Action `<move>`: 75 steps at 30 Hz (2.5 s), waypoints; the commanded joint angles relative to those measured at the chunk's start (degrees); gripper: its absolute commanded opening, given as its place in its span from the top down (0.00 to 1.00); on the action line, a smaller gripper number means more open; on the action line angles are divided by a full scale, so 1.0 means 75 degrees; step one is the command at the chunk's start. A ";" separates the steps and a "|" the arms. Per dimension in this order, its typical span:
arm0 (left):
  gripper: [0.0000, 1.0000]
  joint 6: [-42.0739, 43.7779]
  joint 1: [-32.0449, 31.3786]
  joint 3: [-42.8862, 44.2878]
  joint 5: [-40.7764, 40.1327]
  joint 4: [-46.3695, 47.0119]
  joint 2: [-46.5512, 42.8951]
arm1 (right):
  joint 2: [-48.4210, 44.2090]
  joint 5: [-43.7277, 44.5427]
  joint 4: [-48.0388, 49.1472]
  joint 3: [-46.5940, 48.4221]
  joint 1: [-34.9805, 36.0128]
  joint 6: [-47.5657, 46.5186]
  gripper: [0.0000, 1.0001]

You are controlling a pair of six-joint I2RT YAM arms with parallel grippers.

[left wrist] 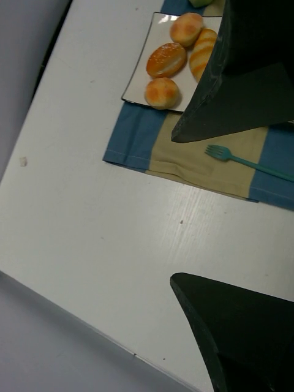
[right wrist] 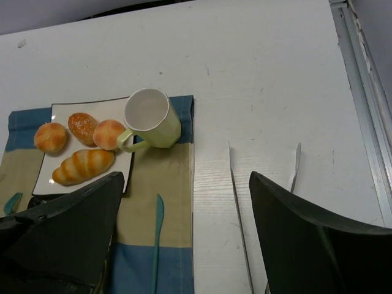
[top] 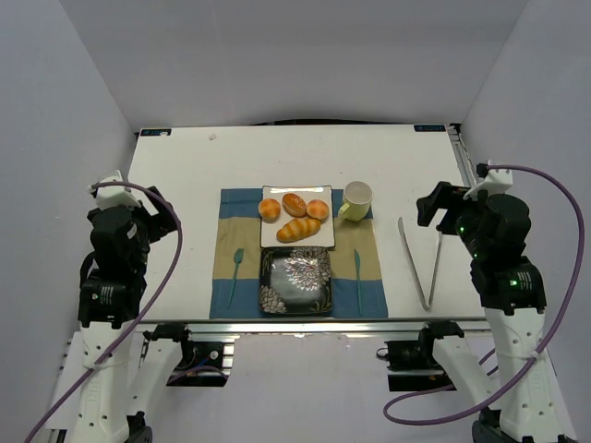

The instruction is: Place the bread

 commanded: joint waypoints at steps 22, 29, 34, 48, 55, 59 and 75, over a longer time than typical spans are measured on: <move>0.02 -0.0894 -0.0246 -0.0207 0.1715 -0.0428 0.0546 | 0.1736 -0.0088 -0.2445 -0.0164 0.0008 0.0010 0.11; 0.02 -0.0602 -0.0469 -0.0500 0.1399 -0.0298 0.0581 | 0.3175 0.0344 -0.2259 -0.0223 -0.0003 0.0009 0.11; 0.02 -0.0625 -0.0493 -0.0781 0.1657 -0.0170 0.0558 | 0.3904 0.0942 -0.1896 -0.0480 0.0008 0.0022 0.11; 0.02 -0.0531 -0.0516 -0.1075 0.1646 -0.0099 0.0499 | 0.4398 0.0920 -0.1239 -0.1382 -0.0331 0.1144 0.11; 0.02 -0.0625 -0.0516 -0.1251 0.1797 0.0018 0.0476 | 0.3835 0.1562 -0.0688 -0.2319 -0.0718 0.1826 0.11; 0.02 -0.0566 -0.0516 -0.1204 0.1739 -0.0064 0.0452 | 0.3717 0.1072 -0.0324 -0.2625 -0.1257 0.1603 0.11; 0.02 -0.0555 -0.0516 -0.1192 0.1751 -0.0146 0.0417 | 0.4292 0.0686 0.0132 -0.2625 -0.1468 0.1276 0.11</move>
